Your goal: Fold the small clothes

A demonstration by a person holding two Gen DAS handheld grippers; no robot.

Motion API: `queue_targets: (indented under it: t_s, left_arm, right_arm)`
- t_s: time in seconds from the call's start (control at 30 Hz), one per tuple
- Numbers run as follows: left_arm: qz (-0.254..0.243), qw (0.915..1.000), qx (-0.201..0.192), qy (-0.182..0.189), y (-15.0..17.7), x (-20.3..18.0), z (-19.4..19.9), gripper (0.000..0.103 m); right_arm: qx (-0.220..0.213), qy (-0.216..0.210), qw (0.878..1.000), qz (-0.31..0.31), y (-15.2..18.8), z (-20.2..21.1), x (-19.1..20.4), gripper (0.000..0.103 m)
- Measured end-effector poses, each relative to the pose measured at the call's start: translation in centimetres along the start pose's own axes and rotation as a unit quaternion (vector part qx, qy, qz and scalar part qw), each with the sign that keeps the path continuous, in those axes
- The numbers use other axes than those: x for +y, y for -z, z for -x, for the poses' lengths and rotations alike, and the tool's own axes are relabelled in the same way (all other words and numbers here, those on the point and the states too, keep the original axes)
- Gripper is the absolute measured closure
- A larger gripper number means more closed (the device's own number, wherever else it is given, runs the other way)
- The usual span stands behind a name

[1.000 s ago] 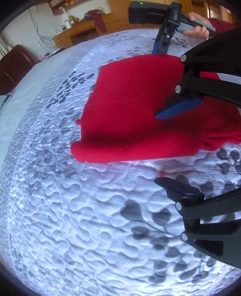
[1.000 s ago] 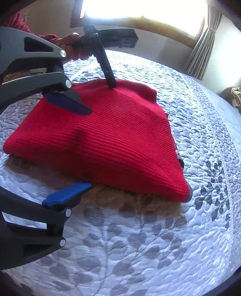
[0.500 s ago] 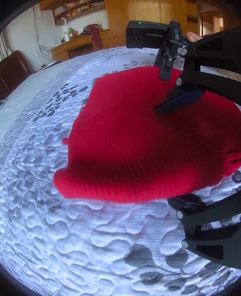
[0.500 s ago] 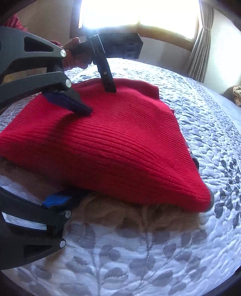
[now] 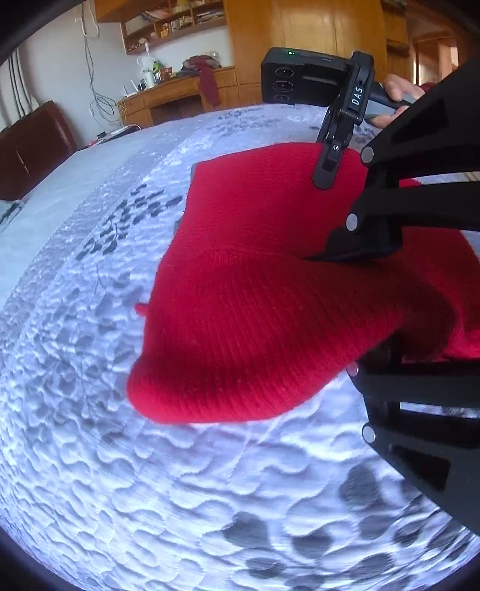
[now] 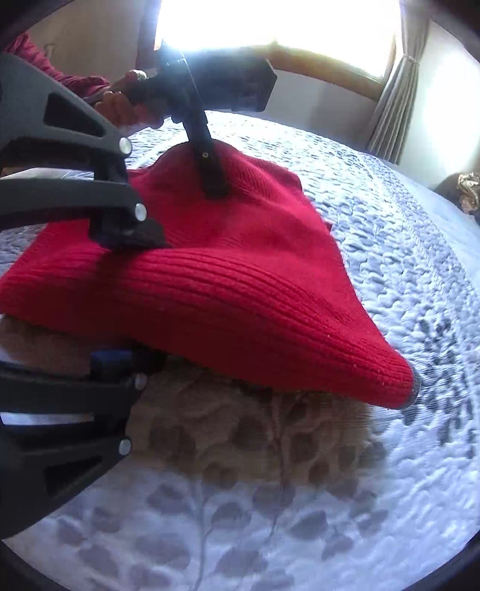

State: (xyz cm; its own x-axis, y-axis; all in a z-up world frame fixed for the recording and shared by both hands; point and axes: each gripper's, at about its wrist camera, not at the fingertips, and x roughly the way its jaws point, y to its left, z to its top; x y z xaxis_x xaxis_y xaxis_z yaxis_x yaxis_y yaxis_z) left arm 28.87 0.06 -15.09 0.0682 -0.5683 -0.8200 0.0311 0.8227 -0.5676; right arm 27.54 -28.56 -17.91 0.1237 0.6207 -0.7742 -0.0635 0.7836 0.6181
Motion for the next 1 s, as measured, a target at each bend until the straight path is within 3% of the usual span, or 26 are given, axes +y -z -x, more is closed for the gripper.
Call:
queue_targets:
  t_s: [0.27, 0.4, 0.53, 0.63, 0.73, 0.8, 0.87, 1.0]
  left_arm:
    - [-0.048, 0.9986, 0.011, 0.017, 2.9, -8.9, -2.0, 0.075]
    - [-0.07, 0.9971, 0.014, 0.028, 3.4, -14.1, -4.4, 0.075]
    - [-0.088, 0.9959, 0.018, 0.003, 3.9, -16.8, -8.1, 0.075]
    - [-0.087, 0.9948, 0.031, -0.042, 3.9, -17.0, -12.2, 0.072]
    - [-0.085, 0.995, 0.028, -0.045, 4.1, -16.0, -13.2, 0.065]
    - [-0.081, 0.9953, 0.028, -0.045, 4.5, -15.5, -12.7, 0.057]
    - [-0.076, 0.9954, 0.025, -0.052, 5.3, -14.9, -12.0, 0.048]
    - [-0.063, 0.9967, 0.025, -0.046, 8.4, -13.8, -9.9, 0.048]
  right_arm:
    - [-0.018, 0.038, 0.999, 0.012, 3.4, 7.6, -1.4, 0.066]
    - [-0.031, 0.049, 0.998, -0.003, 4.2, 11.8, -5.4, 0.066]
    - [-0.019, 0.054, 0.998, -0.03, 3.6, 12.5, -10.7, 0.065]
    - [-0.01, 0.052, 0.997, -0.061, 4.1, 11.2, -14.6, 0.058]
    - [-0.037, 0.022, 0.997, -0.06, 5.7, 11.4, -15.2, 0.049]
    - [-0.053, 0.035, 0.997, -0.048, 7.0, 12.2, -15.2, 0.033]
    - [-0.062, 0.04, 0.996, -0.046, 8.2, 12.9, -14.9, 0.032]
    - [-0.058, 0.061, 0.996, -0.037, 11.8, 12.7, -13.3, 0.032]
